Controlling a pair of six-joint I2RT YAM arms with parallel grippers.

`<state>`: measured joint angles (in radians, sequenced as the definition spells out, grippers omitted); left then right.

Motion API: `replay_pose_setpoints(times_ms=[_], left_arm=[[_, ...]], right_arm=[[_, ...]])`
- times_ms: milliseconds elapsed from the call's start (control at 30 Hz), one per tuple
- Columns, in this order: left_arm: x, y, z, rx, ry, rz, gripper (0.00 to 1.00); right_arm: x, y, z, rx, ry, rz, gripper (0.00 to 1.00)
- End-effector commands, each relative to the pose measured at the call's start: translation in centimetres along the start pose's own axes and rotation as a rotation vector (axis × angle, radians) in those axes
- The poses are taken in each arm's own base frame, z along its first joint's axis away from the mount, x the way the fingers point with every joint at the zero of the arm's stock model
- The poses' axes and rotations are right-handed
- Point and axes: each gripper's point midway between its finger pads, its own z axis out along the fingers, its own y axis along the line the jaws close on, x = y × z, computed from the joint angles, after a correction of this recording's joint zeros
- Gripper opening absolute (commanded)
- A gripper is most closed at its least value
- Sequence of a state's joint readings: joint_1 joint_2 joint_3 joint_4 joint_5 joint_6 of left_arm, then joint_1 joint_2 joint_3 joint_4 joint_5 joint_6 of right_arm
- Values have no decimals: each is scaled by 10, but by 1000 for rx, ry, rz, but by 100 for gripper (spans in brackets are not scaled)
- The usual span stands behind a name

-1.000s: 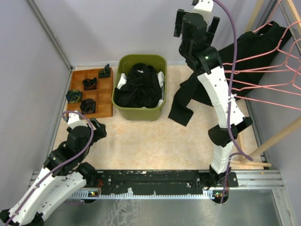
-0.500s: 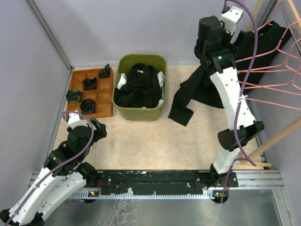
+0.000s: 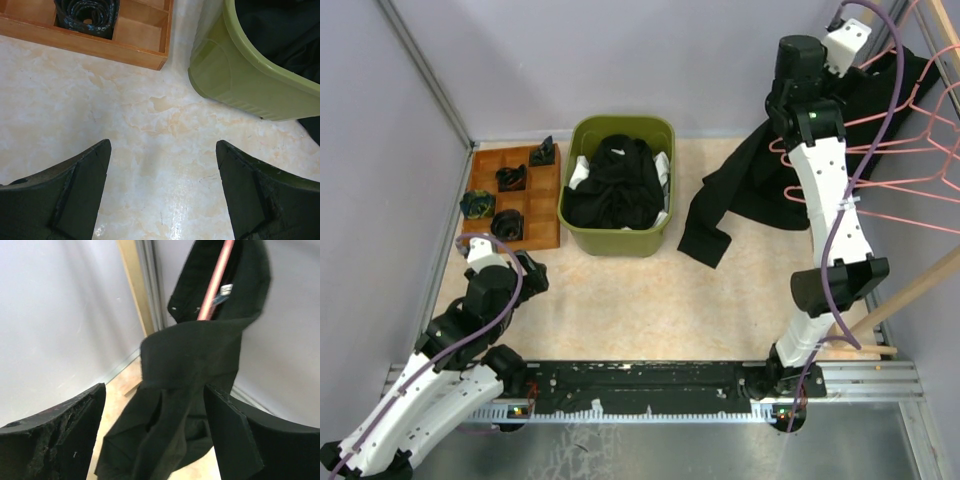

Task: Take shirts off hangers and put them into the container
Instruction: Pick up the hanger from the clothesline.

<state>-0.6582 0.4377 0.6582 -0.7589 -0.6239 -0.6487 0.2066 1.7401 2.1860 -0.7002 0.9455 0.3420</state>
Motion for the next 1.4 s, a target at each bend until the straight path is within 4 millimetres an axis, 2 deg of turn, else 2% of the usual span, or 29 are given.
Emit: replay_pose_setpoints(times_ms=[0, 133, 300, 400, 633, 733, 1033, 1200, 1233, 1367], left_arm=[[-3, -2, 1, 10, -11, 4, 91], [-3, -1, 1, 5, -14, 0, 91], [-2, -2, 2, 3, -8, 7, 91], [-2, -2, 2, 1, -6, 9, 91], [-1, -2, 3, 1, -4, 11, 91], [-1, -2, 3, 2, -3, 12, 91], [-1, -3, 3, 3, -3, 12, 91], [-1, -2, 3, 2, -6, 10, 91], [-1, -2, 2, 3, -6, 9, 91], [-1, -2, 2, 5, -6, 9, 91]], right_arm=[[-5, 17, 11, -19, -13, 48, 75], [3, 15, 21, 3, -16, 63, 64], [0, 19, 21, -32, -36, 73, 34], [-11, 21, 17, -63, -62, 68, 22], [-43, 15, 1, -78, -162, 18, 10], [-54, 18, -6, -101, -201, 1, 5], [-79, 28, -31, -154, -265, -16, 0], [-74, 44, -42, -224, -258, -42, 0], [-85, 39, -52, -244, -273, -24, 0], [-90, 39, -62, -272, -274, -35, 0]])
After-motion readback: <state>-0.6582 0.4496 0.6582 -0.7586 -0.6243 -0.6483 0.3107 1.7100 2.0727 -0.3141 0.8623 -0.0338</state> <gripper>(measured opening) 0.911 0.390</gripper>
